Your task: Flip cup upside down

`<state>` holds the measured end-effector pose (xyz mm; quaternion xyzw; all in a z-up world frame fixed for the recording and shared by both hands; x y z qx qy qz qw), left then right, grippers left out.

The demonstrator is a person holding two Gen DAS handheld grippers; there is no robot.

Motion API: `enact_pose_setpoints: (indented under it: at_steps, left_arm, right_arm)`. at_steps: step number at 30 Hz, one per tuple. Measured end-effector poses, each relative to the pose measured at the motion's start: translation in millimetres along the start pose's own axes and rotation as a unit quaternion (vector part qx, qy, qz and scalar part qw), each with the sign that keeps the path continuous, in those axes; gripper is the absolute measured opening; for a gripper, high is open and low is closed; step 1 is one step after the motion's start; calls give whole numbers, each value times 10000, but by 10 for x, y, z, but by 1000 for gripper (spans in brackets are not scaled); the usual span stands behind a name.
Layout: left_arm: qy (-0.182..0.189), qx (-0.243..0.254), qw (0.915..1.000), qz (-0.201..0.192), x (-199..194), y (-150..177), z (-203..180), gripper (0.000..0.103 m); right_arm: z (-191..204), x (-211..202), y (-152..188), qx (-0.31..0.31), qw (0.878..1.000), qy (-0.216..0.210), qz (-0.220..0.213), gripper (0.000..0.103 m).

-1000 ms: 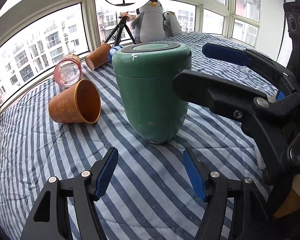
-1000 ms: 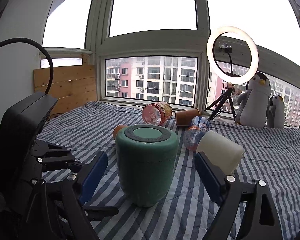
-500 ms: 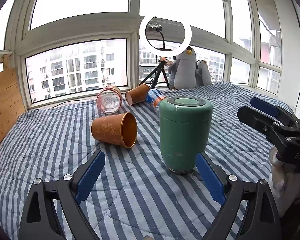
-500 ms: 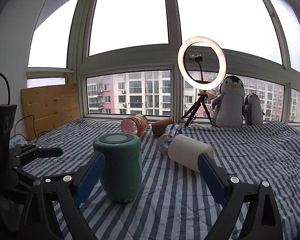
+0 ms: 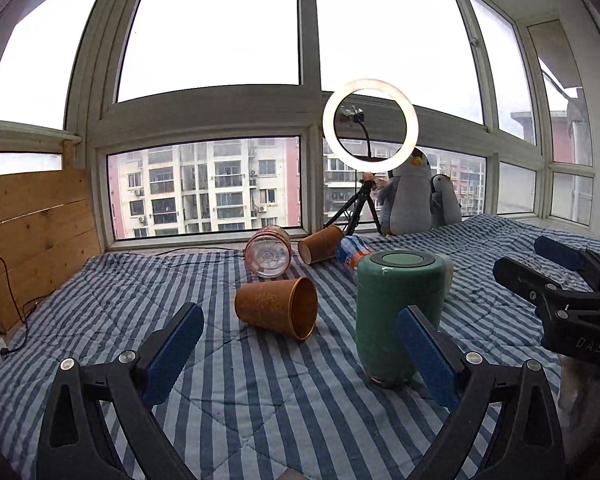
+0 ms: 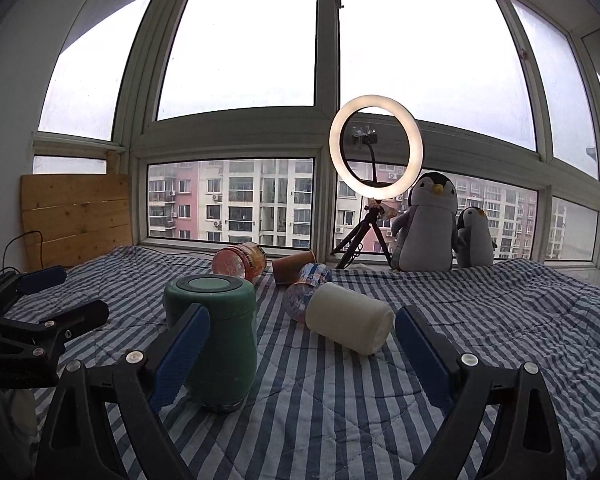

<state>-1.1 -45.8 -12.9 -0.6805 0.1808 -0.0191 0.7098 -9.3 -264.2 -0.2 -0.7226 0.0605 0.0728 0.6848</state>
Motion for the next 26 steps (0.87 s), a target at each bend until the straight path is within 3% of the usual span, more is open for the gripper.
enact_pose_setpoints:
  at_steps: [11,26]
  left_arm:
    - [-124,6,9999,-16,-21,24,-10,102]
    - [-17,-28,9999,157,74,42,0,103]
  right_arm:
    - [-30,36,20,43,10000,-1,60,94]
    - [3,70,13,-36,9999,-50,156,95]
Point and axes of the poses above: each gripper's, at about its wrist camera, not at the fingertips, and x roughly the way its jaws point, z to its left, y to its underside, the point moved 1 cm from there along x, roughly the way its jaws point, and after that the axes turned 4 degrees about y, right-handed, at the moved point
